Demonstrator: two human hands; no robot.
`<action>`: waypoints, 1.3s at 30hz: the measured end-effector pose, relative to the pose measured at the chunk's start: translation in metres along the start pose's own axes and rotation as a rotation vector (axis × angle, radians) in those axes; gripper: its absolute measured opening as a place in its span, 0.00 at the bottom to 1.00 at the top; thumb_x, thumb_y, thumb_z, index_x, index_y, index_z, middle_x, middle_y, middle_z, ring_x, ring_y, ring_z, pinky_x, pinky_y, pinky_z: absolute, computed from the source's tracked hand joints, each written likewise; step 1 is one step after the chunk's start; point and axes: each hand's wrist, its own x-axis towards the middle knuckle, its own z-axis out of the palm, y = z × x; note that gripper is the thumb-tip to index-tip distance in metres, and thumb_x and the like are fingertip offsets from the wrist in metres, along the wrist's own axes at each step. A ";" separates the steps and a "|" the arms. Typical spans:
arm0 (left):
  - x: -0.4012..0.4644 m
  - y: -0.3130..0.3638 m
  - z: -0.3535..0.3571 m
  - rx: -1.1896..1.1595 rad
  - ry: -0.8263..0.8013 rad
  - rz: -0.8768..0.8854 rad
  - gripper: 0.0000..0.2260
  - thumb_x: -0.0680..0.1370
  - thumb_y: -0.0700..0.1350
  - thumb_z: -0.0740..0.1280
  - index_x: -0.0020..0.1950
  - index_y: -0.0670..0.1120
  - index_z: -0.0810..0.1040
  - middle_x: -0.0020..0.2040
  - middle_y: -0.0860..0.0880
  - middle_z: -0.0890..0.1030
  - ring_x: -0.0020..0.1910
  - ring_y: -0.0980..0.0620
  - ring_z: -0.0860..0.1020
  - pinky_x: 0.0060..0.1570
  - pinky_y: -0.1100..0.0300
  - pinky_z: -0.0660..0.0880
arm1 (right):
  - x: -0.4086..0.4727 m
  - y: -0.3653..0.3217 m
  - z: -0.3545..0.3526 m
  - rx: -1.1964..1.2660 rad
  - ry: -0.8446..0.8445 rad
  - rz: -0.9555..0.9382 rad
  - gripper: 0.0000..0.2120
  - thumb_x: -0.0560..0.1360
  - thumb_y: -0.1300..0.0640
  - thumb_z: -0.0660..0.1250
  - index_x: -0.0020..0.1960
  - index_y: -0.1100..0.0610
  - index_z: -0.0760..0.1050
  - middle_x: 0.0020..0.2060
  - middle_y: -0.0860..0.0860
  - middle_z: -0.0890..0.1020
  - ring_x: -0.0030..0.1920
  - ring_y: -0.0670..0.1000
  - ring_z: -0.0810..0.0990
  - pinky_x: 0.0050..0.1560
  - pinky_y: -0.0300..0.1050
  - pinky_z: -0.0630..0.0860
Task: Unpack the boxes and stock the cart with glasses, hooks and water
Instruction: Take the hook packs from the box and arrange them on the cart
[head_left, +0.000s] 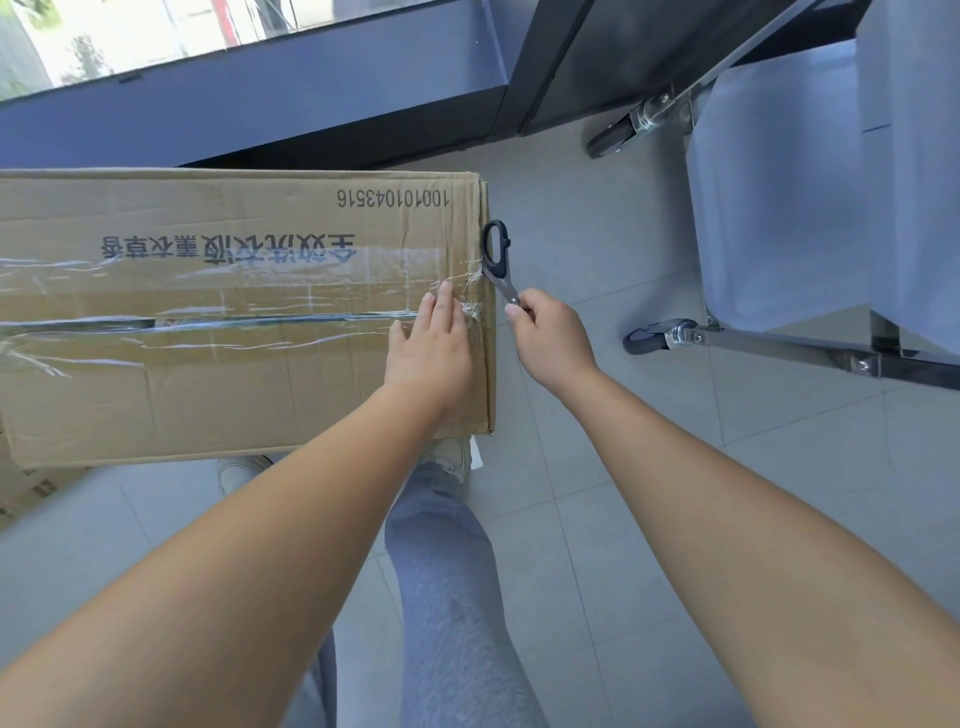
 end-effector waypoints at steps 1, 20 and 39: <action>0.000 0.000 -0.001 0.000 -0.002 0.003 0.28 0.79 0.36 0.48 0.77 0.41 0.40 0.77 0.47 0.36 0.76 0.49 0.40 0.73 0.46 0.49 | -0.001 -0.001 0.001 -0.019 -0.003 -0.002 0.16 0.80 0.56 0.56 0.34 0.53 0.60 0.29 0.49 0.67 0.37 0.56 0.68 0.37 0.45 0.63; -0.021 0.004 0.012 0.045 -0.070 0.021 0.28 0.80 0.41 0.50 0.76 0.39 0.39 0.77 0.46 0.35 0.76 0.48 0.40 0.73 0.46 0.49 | -0.076 0.039 0.029 -0.101 -0.177 0.015 0.12 0.81 0.57 0.55 0.40 0.60 0.63 0.29 0.51 0.66 0.36 0.56 0.67 0.36 0.47 0.62; -0.020 -0.007 0.010 -0.129 -0.004 -0.044 0.32 0.78 0.40 0.57 0.77 0.42 0.44 0.78 0.48 0.42 0.77 0.49 0.45 0.73 0.47 0.52 | -0.072 0.007 0.034 0.045 -0.042 0.166 0.18 0.80 0.58 0.55 0.32 0.54 0.56 0.29 0.50 0.65 0.36 0.55 0.66 0.35 0.45 0.61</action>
